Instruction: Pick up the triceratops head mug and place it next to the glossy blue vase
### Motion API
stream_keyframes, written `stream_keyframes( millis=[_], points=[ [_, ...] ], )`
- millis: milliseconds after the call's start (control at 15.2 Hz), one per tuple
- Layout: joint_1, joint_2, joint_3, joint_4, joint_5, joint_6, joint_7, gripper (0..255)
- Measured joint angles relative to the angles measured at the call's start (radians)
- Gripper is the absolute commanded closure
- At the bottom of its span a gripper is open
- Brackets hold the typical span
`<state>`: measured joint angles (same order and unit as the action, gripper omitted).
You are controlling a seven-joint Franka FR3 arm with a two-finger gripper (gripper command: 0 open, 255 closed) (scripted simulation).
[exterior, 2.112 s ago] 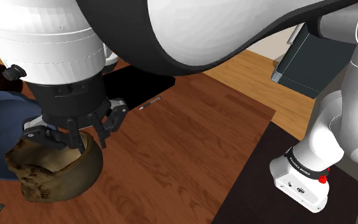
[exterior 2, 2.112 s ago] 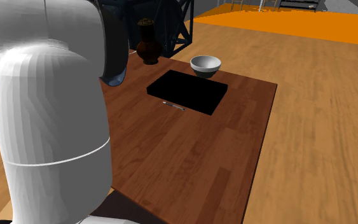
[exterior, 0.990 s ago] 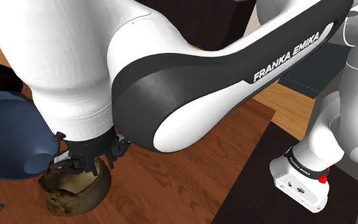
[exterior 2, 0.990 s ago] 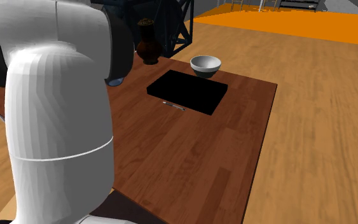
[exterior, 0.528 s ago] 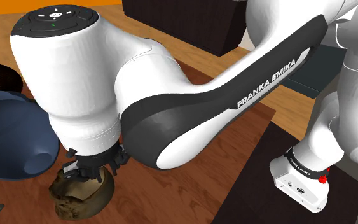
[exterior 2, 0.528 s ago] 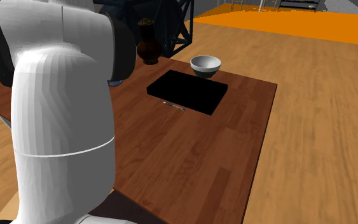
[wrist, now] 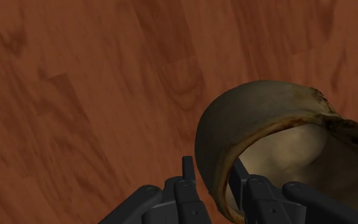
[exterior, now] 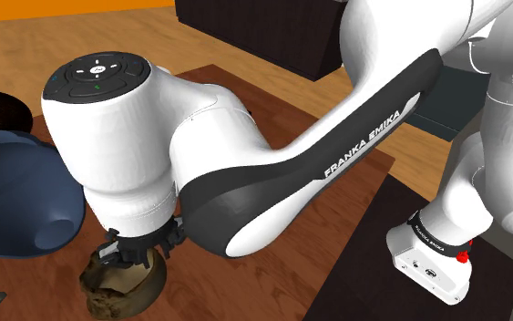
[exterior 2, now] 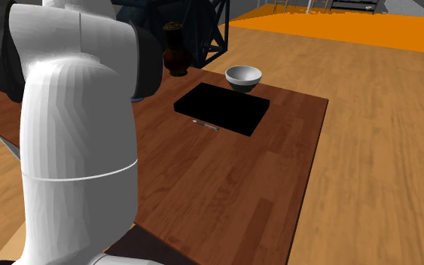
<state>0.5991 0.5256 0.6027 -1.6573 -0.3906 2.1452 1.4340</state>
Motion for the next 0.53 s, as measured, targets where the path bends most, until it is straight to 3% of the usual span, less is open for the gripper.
stream_keyframes(
  millis=[198, 264, 528],
  points=[
    [0.0, 0.0, 0.0, 0.0, 0.0, 0.001, 0.0, 255],
    [0.0, 0.0, 0.0, 0.0, 0.0, 0.001, 0.0, 0],
    [0.0, 0.0, 0.0, 0.0, -0.001, 0.001, 0.0, 0]
  ],
)
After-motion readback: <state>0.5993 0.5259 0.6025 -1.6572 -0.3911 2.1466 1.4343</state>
